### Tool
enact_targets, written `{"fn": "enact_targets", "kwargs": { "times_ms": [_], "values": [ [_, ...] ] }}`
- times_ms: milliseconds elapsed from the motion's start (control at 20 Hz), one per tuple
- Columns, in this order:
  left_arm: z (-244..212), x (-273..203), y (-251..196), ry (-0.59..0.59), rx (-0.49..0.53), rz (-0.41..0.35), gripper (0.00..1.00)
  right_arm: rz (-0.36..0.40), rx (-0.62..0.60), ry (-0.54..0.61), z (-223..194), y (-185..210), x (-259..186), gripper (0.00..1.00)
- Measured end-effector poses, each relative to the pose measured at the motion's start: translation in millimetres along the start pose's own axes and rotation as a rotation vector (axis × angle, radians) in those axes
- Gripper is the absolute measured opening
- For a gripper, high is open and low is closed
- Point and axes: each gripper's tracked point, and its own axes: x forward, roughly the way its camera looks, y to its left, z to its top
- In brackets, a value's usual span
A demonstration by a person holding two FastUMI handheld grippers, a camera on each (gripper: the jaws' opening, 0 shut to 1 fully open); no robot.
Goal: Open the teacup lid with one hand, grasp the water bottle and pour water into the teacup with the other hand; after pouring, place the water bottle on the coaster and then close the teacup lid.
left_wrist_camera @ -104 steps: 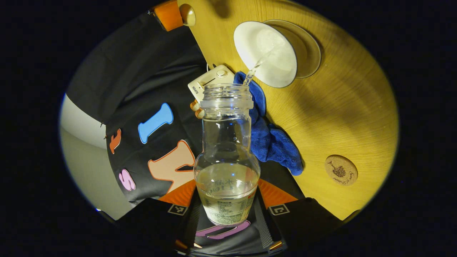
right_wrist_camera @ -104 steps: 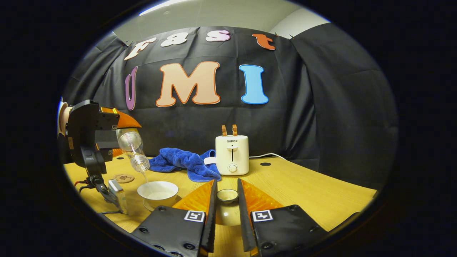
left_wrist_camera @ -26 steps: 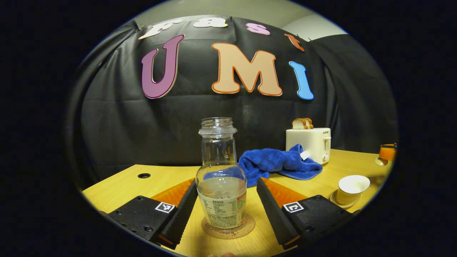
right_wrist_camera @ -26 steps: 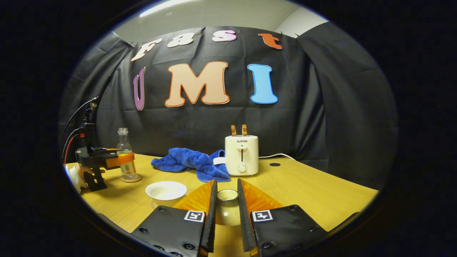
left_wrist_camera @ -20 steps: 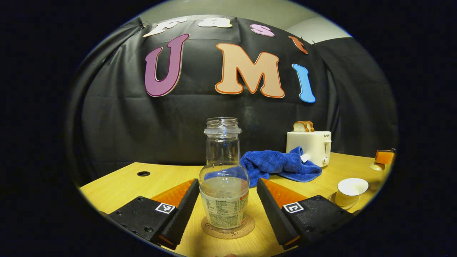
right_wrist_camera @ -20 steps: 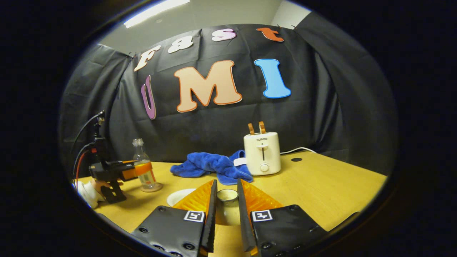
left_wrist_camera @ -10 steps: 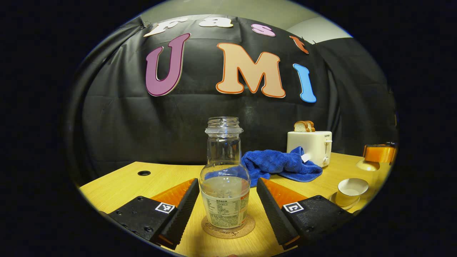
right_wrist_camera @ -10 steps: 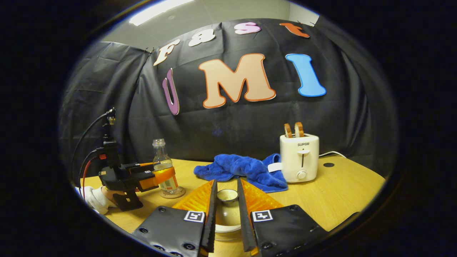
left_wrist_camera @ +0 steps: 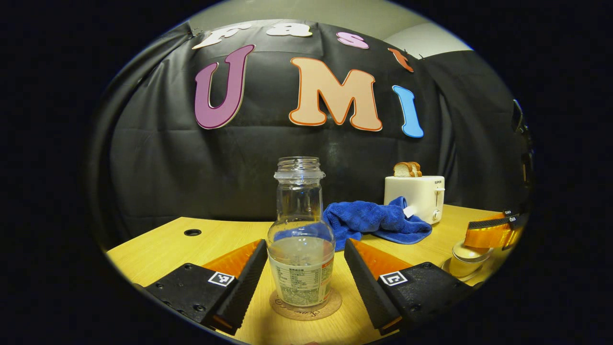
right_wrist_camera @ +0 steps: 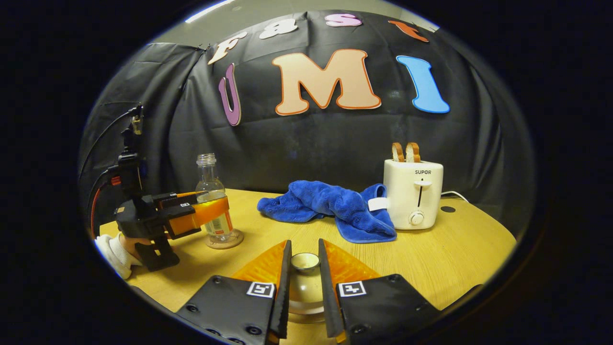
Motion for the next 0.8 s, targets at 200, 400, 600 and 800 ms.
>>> {"fn": "enact_targets", "kwargs": {
  "times_ms": [200,400,600,800],
  "values": [
    [0,0,0,0.0,-0.001,0.0,0.94,0.004,0.003,0.003,-4,0,-3,0.34],
    [0,0,1,-0.001,-0.001,0.0,0.94,0.01,0.026,0.003,-8,1,-6,0.34],
    [0,0,1,-0.001,-0.001,0.001,0.94,0.021,0.031,0.007,-8,2,-9,0.38],
    [0,0,1,-0.002,-0.002,0.002,0.94,0.013,0.048,-0.029,-3,-4,-15,0.73]
  ]
}}
